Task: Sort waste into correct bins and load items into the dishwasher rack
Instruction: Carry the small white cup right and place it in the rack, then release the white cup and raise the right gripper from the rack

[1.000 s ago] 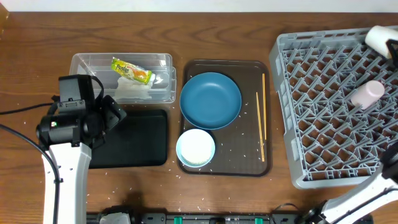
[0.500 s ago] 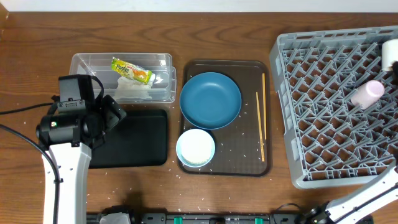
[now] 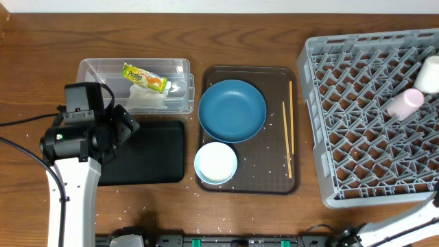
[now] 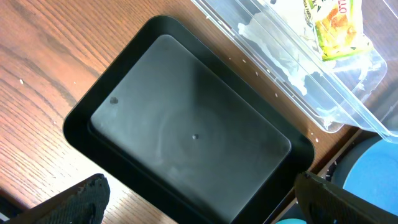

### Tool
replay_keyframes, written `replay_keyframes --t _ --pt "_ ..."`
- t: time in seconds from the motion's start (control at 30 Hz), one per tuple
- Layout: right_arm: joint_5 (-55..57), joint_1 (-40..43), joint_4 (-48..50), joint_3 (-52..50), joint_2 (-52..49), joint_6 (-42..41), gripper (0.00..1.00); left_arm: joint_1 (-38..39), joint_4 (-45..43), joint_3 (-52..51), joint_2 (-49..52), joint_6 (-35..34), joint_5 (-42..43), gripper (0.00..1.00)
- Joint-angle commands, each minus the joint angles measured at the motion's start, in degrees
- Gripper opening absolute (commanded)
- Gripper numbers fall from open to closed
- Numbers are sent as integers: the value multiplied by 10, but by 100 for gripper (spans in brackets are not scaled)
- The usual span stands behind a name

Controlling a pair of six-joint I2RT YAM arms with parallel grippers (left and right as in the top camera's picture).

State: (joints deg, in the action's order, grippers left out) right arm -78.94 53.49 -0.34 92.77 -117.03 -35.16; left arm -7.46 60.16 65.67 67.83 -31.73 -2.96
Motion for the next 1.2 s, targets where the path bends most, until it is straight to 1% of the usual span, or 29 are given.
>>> replay_keyframes --t 0.0,0.1,0.17,0.23,0.3,0.33,0.4,0.47,0.5,0.57,0.63,0.7,0.8,0.9,1.17 --pt "38 -11 -25 2 78 1 21 -3 2 10 3 -1 -1 98" --pt "65 -25 -52 2 133 13 19 -3 2 10 3 -1 -1 98" --pt "92 -41 -84 2 170 36 18 -3 2 10 3 -1 -1 98" --pt "144 -60 -133 2 202 70 18 -3 2 10 3 -1 -1 98" --pt "236 -86 -203 2 232 113 23 -3 2 10 3 -1 -1 98" --pt "309 -104 -246 2 247 137 29 -3 2 10 3 -1 -1 98" --pt "464 -139 -313 2 264 174 36 -3 2 10 3 -1 -1 98" --pt "620 -179 -356 2 264 190 41 -3 2 10 3 -1 -1 98" --pt "682 -197 -368 2 258 195 41 -3 2 10 3 -1 -1 98" --pt "776 -231 -379 2 234 205 35 -3 2 10 3 -1 -1 98" --pt "825 -247 -375 2 209 206 30 -3 2 10 3 -1 -1 98" --pt "860 -253 -357 2 180 203 25 -3 2 10 3 -1 -1 98" --pt "887 -252 -330 2 134 197 24 -3 2 10 3 -1 -1 98" --pt "890 -244 -319 2 94 197 21 -3 2 10 3 -1 -1 98" --pt "888 -238 -290 2 32 189 20 -3 2 10 3 -1 -1 98"
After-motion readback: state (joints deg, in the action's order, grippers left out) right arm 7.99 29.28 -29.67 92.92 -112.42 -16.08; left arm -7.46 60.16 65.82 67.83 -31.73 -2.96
